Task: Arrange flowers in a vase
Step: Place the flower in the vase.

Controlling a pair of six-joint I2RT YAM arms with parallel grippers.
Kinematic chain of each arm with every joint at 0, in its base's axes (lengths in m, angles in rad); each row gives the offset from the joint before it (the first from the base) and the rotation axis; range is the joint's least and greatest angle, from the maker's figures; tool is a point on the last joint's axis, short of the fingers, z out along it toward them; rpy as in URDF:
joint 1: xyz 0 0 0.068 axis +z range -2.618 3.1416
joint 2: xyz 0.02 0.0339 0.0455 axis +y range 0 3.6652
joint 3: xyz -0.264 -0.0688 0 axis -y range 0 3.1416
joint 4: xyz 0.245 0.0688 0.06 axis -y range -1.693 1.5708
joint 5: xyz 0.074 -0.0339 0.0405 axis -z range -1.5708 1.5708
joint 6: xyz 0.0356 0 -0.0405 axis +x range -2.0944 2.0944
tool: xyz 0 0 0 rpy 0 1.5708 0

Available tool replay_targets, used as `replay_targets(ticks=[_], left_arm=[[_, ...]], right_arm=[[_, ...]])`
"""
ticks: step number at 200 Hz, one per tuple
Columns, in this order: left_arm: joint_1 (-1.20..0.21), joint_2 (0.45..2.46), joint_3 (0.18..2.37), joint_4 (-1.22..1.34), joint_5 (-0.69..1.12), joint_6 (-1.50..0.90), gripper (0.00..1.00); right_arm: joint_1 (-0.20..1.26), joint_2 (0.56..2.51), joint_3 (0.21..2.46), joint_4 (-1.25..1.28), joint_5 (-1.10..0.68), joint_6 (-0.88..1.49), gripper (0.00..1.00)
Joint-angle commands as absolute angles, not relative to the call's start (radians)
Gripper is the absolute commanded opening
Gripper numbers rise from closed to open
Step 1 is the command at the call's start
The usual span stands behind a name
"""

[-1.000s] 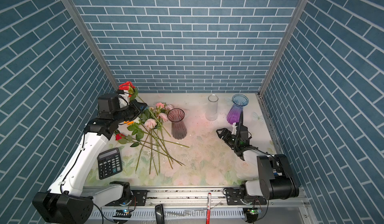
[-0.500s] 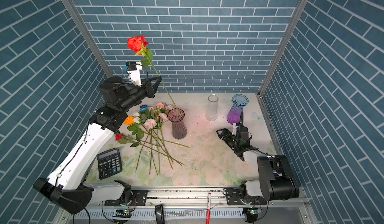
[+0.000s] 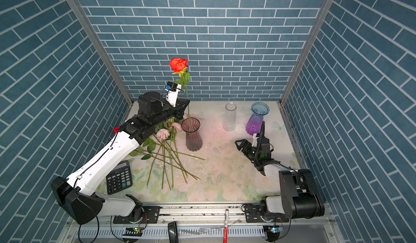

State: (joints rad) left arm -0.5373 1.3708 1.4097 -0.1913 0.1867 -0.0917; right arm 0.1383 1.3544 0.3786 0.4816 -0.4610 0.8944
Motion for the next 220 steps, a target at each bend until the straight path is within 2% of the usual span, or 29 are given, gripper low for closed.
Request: replay_targets(ticks=[1, 8, 11, 54, 83, 125, 148, 169, 188, 220], left_arm=[[-0.543, 1.316, 1.390, -0.217, 0.217, -0.066, 0.83], [-0.541, 1.296, 1.379, -0.230, 0.219, -0.066, 0.97], [-0.541, 1.287, 1.374, -0.241, 0.218, -0.066, 0.99], [-0.534, 1.111, 1.174, -0.344, 0.155, -0.104, 1.00], [-0.525, 0.993, 0.994, -0.379, 0.045, -0.193, 1.00], [-0.424, 0.974, 0.859, -0.431, 0.075, -0.335, 1.00], [-0.295, 1.055, 0.823, -0.439, 0.188, -0.423, 0.92], [-0.192, 1.136, 0.756, -0.339, 0.323, -0.479, 0.82], [-0.162, 1.192, 0.701, -0.206, 0.382, -0.506, 0.78], [-0.155, 1.258, 0.620, -0.095, 0.374, -0.554, 0.74]], right_arm=[[0.133, 1.352, 0.376, 0.497, -0.467, 0.928, 0.85], [0.133, 1.354, 0.377, 0.495, -0.468, 0.927, 0.84], [0.133, 1.354, 0.377, 0.495, -0.468, 0.928, 0.85], [0.133, 1.360, 0.385, 0.481, -0.463, 0.928, 0.85], [0.133, 1.394, 0.408, 0.472, -0.475, 0.928, 0.84], [0.133, 1.430, 0.432, 0.456, -0.486, 0.928, 0.84], [0.135, 1.441, 0.446, 0.438, -0.487, 0.921, 0.84], [0.137, 1.453, 0.458, 0.426, -0.490, 0.920, 0.83], [0.139, 1.462, 0.466, 0.418, -0.494, 0.919, 0.82], [0.140, 1.469, 0.474, 0.407, -0.494, 0.916, 0.80]])
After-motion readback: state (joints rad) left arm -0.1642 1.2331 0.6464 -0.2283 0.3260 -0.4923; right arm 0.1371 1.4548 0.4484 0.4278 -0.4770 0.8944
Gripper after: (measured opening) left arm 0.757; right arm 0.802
